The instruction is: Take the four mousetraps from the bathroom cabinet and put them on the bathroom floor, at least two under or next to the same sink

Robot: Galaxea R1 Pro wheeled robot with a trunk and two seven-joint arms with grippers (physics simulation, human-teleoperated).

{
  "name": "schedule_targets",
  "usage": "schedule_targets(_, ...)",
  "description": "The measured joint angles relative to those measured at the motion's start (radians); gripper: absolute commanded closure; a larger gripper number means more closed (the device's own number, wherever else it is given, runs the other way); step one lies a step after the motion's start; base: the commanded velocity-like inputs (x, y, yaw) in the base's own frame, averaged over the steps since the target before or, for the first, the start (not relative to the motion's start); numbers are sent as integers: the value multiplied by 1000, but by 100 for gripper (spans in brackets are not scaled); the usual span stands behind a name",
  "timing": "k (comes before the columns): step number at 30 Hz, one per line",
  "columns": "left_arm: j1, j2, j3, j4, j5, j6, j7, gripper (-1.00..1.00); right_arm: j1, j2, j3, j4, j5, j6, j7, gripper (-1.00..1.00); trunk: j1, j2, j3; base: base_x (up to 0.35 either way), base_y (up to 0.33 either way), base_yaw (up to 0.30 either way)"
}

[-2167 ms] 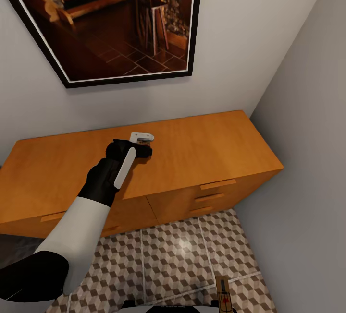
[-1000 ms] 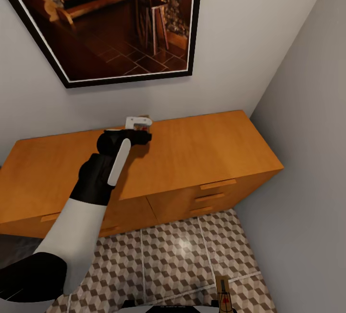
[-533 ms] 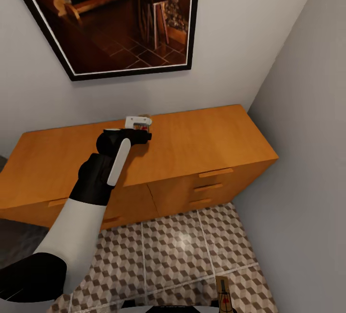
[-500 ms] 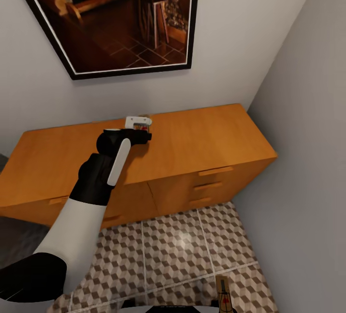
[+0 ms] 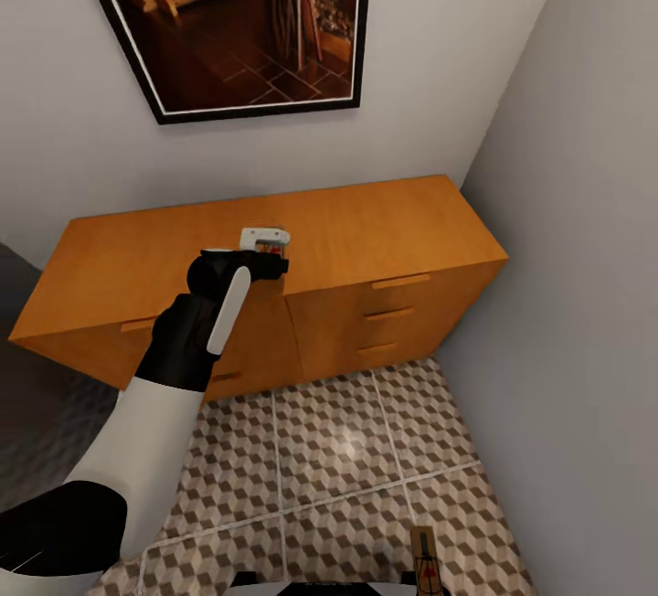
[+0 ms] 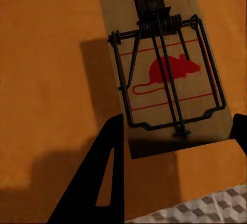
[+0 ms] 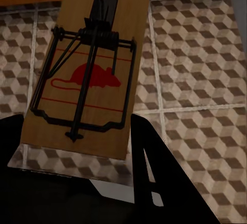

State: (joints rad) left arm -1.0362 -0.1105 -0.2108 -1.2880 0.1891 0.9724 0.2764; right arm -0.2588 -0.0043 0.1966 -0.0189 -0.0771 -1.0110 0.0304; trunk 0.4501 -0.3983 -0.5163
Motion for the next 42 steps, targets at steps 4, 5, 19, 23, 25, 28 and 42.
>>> schedule_targets(4, 0, 0, 0, 7, 0, 0, 0, 100, 0, 0, 0, 0, 0, 0, 0, 100, 0, 0, 0, -335, 0, 0)
schedule_targets(5, 0, 0, 0, 8, 0, 0, 0, 100, 0, 0, 0, 0, 0, 0, 0, 100, 0, 0, 0, -335, 0, 0)
schedule_targets(19, 0, 0, 0, 27, 0, -1, 0, 100, 0, 0, 0, 0, 0, 0, 0, 100, 0, 0, 0, -335, 0, 0)
schedule_targets(23, 0, 0, 0, 31, 0, -2, 0, 100, 0, 0, 0, 0, 0, 0, 0, 100, 0, 0, 0, -335, 0, 0)
schedule_targets(25, 0, 0, 0, 32, 0, -2, 0, 100, 0, 0, 0, 0, 0, 0, 0, 100, 0, 0, 0, -335, 0, 0)
schedule_targets(28, 0, 0, 0, 32, 0, -2, 0, 100, 0, 0, 0, 0, 0, 0, 0, 100, 0, 0, 0, -335, 0, 0)
schedule_targets(42, 3, 0, -1, 115, 0, -8, -4, 100, 0, 0, 0, 0, 0, 0, 0, 100, -1, 0, 0, -90, 0, 0)
